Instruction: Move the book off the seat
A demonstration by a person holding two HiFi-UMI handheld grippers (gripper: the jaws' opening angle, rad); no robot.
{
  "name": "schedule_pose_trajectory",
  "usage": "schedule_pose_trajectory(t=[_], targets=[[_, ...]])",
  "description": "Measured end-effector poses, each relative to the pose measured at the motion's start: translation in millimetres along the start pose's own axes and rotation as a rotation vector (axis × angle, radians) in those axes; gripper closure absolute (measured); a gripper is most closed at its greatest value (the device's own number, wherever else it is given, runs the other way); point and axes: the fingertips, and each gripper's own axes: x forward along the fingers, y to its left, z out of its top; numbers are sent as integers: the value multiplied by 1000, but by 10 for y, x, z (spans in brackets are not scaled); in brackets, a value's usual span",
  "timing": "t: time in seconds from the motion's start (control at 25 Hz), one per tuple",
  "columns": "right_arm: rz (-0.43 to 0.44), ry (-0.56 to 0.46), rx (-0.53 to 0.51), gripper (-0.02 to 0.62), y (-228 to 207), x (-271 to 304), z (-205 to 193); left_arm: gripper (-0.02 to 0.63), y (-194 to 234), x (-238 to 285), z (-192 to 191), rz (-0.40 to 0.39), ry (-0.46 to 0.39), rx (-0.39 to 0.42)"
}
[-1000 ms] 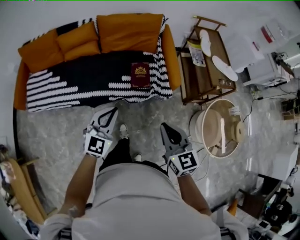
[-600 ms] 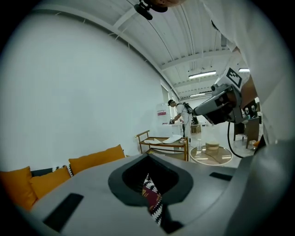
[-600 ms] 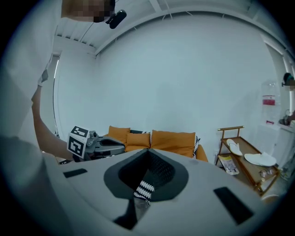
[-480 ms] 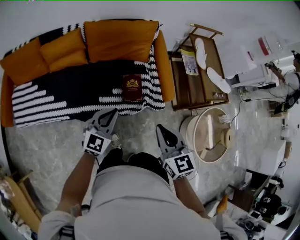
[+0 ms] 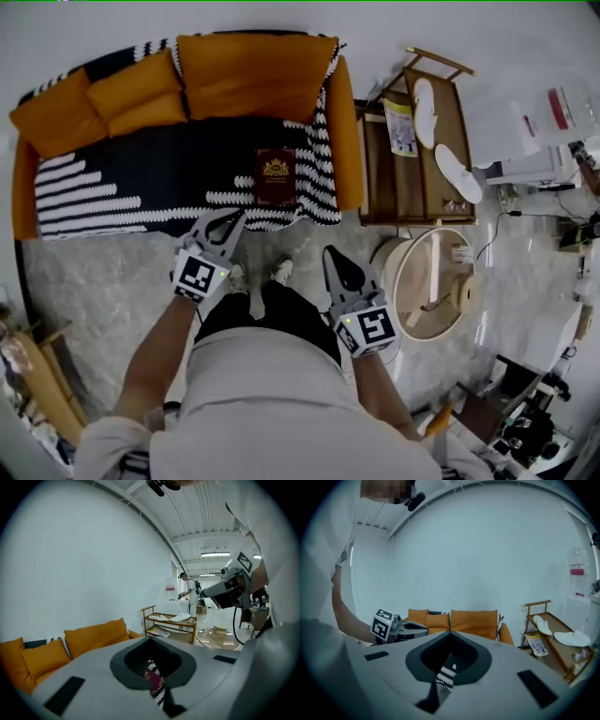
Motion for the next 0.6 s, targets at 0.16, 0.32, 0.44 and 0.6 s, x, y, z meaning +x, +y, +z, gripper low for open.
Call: schedule_pose_trajectory(t=[0.16, 0.32, 0.44, 0.6], targets=[[67, 12, -2, 574, -260, 210, -50, 591, 83, 175, -50, 45, 44, -29], [166, 46, -12, 574, -367, 530, -258, 591, 152, 431, -331, 71, 99, -81], [217, 53, -29, 574, -435, 887, -483, 591, 234, 720, -739, 68, 122, -140], [220, 63, -7, 574, -464, 1267, -845, 591, 271, 1027, -1508, 62, 151, -320]])
